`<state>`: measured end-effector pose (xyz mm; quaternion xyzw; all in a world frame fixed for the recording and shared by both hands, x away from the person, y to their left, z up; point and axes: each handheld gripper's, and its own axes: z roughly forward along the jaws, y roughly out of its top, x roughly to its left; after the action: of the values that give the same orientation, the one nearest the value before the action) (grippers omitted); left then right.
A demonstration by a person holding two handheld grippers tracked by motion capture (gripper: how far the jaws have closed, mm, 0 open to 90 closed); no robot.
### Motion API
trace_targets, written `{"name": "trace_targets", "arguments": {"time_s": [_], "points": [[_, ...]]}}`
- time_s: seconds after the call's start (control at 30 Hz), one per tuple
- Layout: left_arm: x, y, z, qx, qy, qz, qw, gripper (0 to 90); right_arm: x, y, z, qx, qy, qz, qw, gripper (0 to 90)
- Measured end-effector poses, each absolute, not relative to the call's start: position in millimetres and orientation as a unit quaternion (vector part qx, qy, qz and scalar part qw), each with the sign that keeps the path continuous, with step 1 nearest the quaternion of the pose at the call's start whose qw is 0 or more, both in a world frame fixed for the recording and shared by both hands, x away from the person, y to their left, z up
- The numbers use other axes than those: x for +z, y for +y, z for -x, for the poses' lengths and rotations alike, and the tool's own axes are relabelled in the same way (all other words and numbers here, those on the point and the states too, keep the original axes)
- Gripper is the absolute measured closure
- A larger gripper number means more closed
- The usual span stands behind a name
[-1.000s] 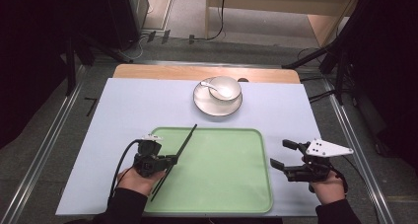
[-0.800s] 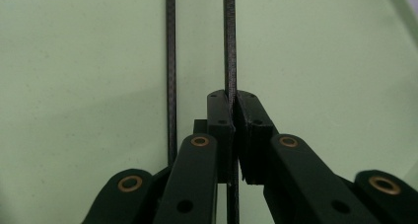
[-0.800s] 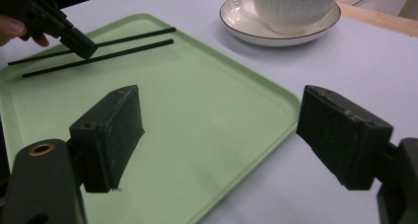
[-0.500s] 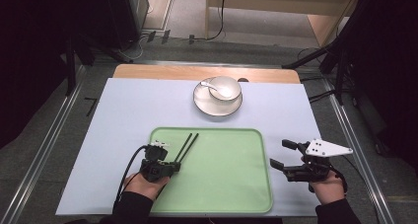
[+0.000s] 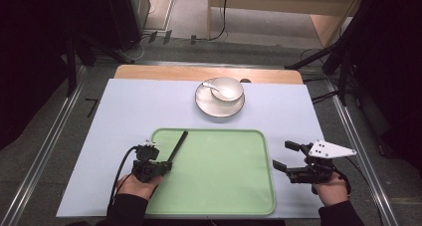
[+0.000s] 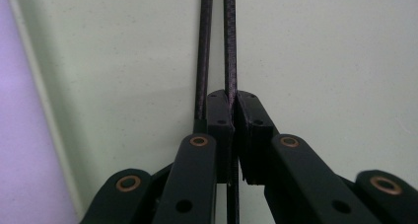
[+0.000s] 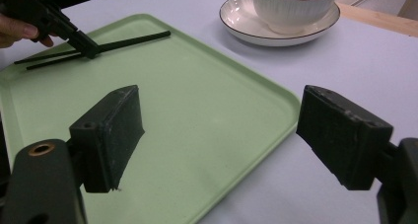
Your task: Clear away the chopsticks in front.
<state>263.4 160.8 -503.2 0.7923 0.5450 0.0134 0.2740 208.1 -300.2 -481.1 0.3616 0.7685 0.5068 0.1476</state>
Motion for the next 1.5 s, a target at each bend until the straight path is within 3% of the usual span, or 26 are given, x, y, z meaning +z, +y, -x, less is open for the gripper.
{"name": "trace_targets", "arguments": {"time_s": [0.37,0.53,0.67,0.9,1.1,1.5], "points": [[-502.1,162.7,-266.2,-0.005,0.537,-0.797,0.278,80.1,-481.3,-299.9,-207.7,0.505,0.770,-0.362,0.147,18.2],[-494.1,167.1,-269.1,-0.009,0.517,-0.804,0.294,67.4,-481.2,-299.9,-207.7,0.506,0.770,-0.361,0.147,18.2],[-486.2,175.8,-273.1,-0.025,0.489,-0.808,0.328,51.2,-481.4,-299.9,-207.7,0.506,0.770,-0.361,0.146,18.2],[-476.6,198.1,-281.0,-0.017,0.449,-0.816,0.364,36.9,-481.6,-299.5,-207.4,0.503,0.772,-0.361,0.144,18.2],[-471.9,216.9,-285.9,0.016,0.414,-0.826,0.383,31.0,-481.9,-300.4,-207.3,0.502,0.771,-0.363,0.144,18.2],[-469.6,252.0,-287.5,0.051,0.389,-0.831,0.395,29.3,-481.8,-302.4,-206.0,0.503,0.769,-0.367,0.144,18.1]]}}
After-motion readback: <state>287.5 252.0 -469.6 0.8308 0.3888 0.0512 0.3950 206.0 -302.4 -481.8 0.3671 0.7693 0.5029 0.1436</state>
